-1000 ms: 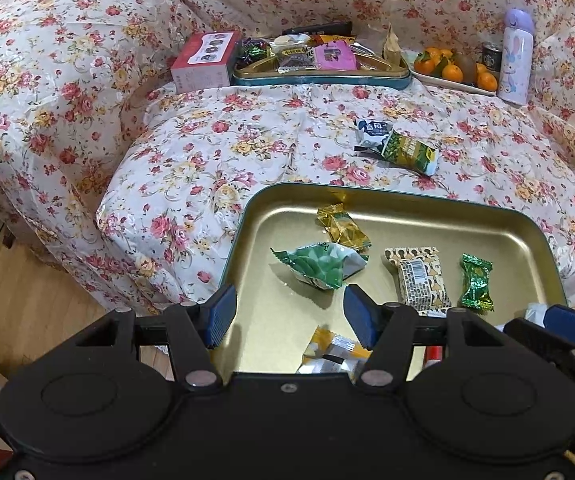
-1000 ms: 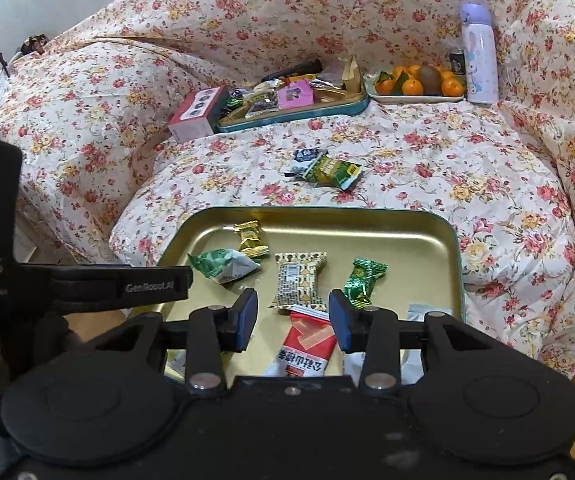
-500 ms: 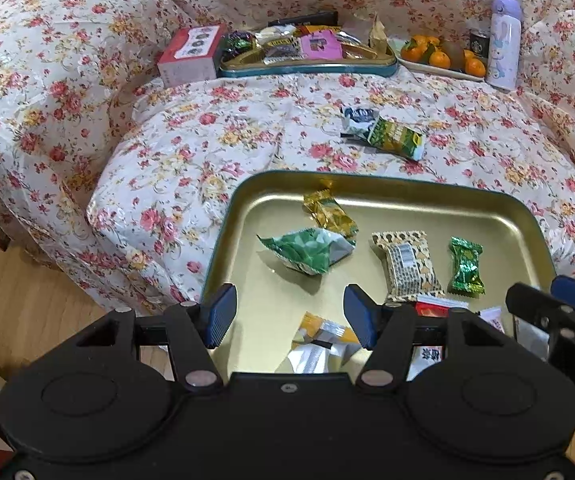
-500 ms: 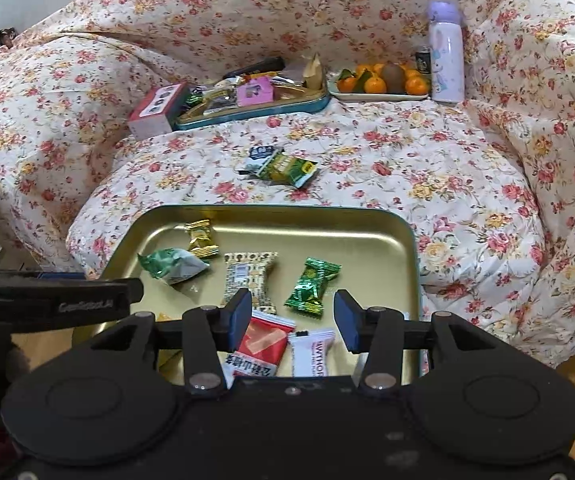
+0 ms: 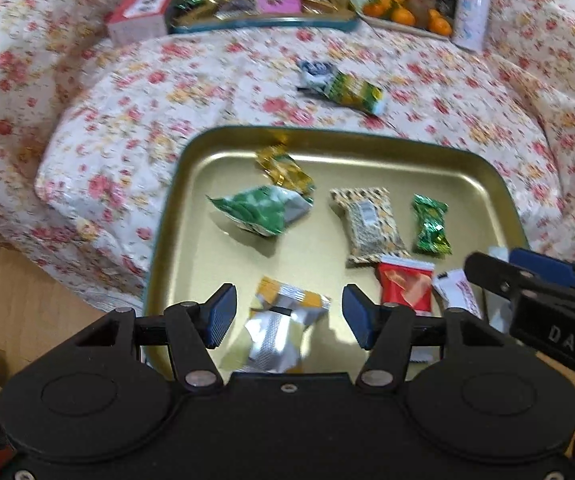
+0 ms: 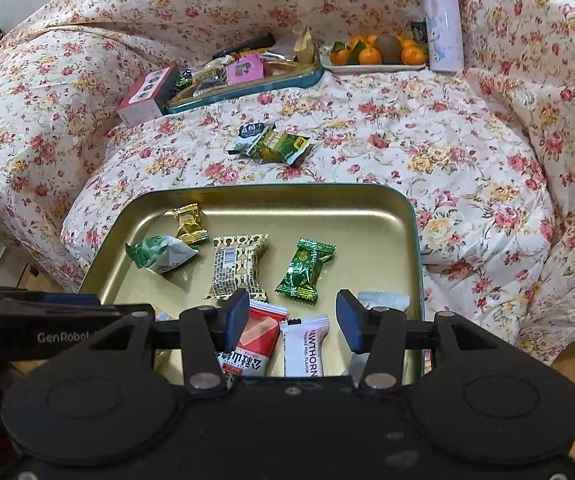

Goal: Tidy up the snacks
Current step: 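Move both open tools toward the blue and green-yellow packets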

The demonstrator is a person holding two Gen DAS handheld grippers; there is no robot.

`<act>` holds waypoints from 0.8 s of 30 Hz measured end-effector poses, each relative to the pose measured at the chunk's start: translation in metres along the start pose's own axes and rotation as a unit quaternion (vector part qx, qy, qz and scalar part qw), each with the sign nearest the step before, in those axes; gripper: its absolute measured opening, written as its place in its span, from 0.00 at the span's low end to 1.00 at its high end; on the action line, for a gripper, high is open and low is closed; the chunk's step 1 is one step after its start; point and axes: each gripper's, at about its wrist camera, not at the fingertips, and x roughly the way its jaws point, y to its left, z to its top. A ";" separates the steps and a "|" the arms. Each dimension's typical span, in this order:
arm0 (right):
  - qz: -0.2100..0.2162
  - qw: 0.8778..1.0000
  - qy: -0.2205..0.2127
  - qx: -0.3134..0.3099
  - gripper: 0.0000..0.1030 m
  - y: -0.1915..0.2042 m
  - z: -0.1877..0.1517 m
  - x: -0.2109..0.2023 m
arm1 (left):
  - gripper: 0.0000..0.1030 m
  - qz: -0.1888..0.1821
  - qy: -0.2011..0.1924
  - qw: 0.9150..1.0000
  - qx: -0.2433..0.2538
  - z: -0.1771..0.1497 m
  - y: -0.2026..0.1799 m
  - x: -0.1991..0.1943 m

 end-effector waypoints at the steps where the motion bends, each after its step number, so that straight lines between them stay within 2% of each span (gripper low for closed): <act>1: 0.000 1.000 0.002 0.003 0.50 -0.001 0.001 0.001 | 0.57 -0.004 0.006 1.000 0.004 0.002 0.000 0.001; 5: 0.011 1.000 0.015 0.011 0.50 -0.006 0.007 0.003 | 0.57 -0.006 0.013 1.000 0.026 0.009 -0.002 0.001; 12: 0.008 1.000 0.026 -0.011 0.50 -0.006 0.025 0.009 | 0.57 0.009 -0.006 0.999 0.053 0.033 0.002 -0.008; 20: -0.017 0.999 -0.002 -0.039 0.50 -0.006 0.071 0.023 | 0.58 0.041 -0.033 0.996 0.065 0.076 0.004 -0.004; 24: -0.019 0.999 -0.011 -0.048 0.51 -0.001 0.089 0.035 | 0.58 0.053 -0.035 0.996 0.061 0.096 0.007 0.007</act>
